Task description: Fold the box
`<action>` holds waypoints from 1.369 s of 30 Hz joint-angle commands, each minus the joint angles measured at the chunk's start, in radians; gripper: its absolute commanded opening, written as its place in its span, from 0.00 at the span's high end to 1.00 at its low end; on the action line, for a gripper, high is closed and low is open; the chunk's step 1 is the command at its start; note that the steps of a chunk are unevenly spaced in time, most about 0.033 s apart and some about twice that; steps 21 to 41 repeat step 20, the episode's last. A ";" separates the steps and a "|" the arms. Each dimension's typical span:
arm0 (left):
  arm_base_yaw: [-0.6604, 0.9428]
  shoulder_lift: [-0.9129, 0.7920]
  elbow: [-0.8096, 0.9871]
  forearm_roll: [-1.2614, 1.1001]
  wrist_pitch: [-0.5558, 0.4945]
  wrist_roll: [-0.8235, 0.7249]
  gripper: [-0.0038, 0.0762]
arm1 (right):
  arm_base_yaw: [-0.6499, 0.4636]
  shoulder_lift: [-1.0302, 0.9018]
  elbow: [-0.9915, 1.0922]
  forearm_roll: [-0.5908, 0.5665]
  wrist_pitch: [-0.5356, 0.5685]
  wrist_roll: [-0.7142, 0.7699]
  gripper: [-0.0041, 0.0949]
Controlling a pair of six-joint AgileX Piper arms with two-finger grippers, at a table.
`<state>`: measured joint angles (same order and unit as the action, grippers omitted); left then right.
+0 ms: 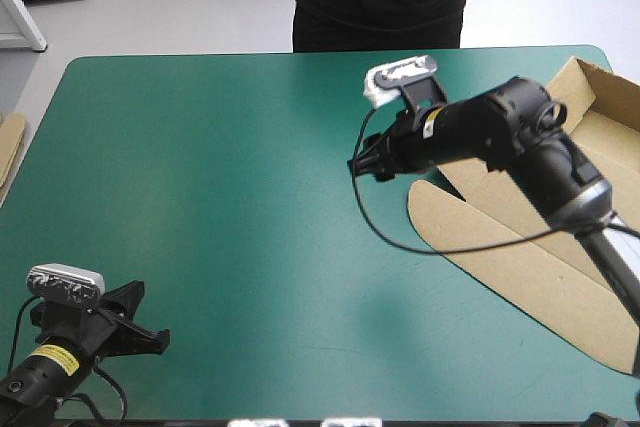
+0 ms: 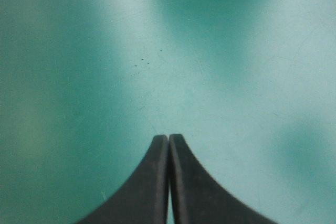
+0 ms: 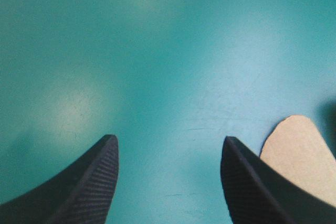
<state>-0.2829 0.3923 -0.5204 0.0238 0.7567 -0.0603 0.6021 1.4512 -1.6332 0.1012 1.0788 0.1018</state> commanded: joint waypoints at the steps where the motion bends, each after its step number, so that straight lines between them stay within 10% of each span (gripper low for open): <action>1: -0.002 0.010 -0.025 -0.010 -0.087 -0.002 0.96 | 0.115 -0.129 0.130 -0.177 -0.152 0.137 0.42; 14: -0.002 0.010 -0.025 -0.044 -0.124 -0.002 0.96 | 0.261 -0.562 0.933 -0.611 -0.596 0.679 0.42; 41: -0.002 0.010 -0.008 -0.044 -0.138 -0.002 0.96 | 0.261 -0.620 1.035 -0.754 -0.571 0.807 0.51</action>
